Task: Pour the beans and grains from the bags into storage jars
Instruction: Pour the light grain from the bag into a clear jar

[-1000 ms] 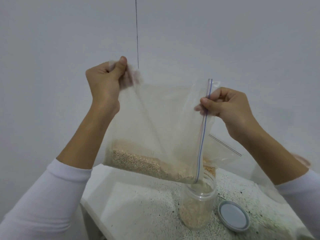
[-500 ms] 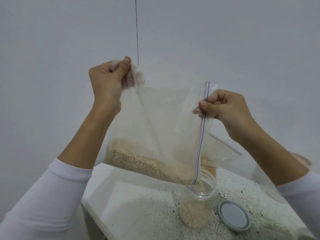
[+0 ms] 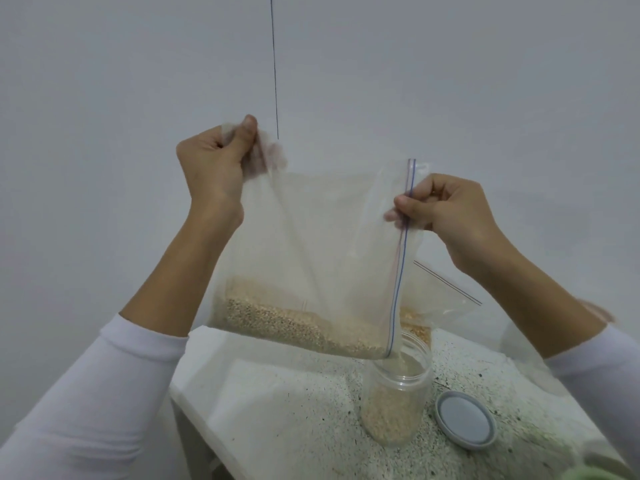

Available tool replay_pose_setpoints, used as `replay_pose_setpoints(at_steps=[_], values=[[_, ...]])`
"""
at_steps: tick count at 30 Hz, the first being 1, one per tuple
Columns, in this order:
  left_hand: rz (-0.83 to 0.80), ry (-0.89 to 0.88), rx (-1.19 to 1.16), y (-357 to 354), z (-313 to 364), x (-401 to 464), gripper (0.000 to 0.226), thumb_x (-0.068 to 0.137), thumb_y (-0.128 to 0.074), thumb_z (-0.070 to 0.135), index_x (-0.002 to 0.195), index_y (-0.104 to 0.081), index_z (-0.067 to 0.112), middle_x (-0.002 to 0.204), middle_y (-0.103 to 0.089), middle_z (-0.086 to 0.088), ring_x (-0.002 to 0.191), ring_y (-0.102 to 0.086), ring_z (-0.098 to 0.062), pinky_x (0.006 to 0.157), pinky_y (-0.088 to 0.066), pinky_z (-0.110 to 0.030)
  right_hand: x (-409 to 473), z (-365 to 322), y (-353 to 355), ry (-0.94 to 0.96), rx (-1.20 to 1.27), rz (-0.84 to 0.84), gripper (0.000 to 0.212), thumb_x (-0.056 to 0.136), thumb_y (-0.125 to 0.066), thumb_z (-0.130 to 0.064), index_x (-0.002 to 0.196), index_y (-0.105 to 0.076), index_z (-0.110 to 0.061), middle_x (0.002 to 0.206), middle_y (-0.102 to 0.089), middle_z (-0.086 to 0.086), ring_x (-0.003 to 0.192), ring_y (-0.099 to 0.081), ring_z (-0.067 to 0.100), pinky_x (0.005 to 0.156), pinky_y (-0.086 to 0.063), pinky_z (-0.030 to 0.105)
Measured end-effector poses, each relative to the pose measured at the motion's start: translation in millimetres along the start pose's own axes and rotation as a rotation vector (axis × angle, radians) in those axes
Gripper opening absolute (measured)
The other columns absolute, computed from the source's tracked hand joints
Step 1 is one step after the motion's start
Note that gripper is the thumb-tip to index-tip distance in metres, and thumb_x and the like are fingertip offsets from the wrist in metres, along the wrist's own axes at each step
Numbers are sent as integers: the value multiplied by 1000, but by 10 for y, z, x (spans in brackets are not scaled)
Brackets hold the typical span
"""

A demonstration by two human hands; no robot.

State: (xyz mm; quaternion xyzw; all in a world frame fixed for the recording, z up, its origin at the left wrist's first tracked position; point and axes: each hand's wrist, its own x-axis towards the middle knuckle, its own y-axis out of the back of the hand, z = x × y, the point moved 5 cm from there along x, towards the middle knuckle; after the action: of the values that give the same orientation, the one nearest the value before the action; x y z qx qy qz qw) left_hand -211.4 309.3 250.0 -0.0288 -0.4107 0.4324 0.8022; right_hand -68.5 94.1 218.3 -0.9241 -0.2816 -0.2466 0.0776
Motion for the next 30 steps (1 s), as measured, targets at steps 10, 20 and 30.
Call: replay_pose_setpoints(at_steps=[10, 20, 30], values=[[122, 13, -65, 190, -26, -3, 40, 91, -63, 6, 52, -50, 6, 55, -58, -8, 52, -63, -22, 58, -53, -32, -18, -14, 22, 21, -22, 40, 28, 84, -62, 8, 64, -49, -6, 52, -65, 1, 57, -67, 16, 61, -56, 26], [86, 0, -65, 112, 51, -24, 42, 92, -60, 4, 51, -54, 9, 47, -59, 3, 46, -60, -11, 52, -53, -24, -5, 6, 35, 38, -2, 46, 25, 84, -62, 8, 66, -50, -4, 53, -66, 2, 55, -66, 14, 59, -56, 24], [121, 5, -58, 194, 17, 58, 29, 92, -60, 8, 64, -59, 1, 52, -63, -2, 53, -64, -18, 58, -56, -33, 15, 14, 65, 28, 9, 27, 25, 84, -62, 8, 66, -51, -5, 54, -66, 3, 58, -68, 15, 60, -57, 24]])
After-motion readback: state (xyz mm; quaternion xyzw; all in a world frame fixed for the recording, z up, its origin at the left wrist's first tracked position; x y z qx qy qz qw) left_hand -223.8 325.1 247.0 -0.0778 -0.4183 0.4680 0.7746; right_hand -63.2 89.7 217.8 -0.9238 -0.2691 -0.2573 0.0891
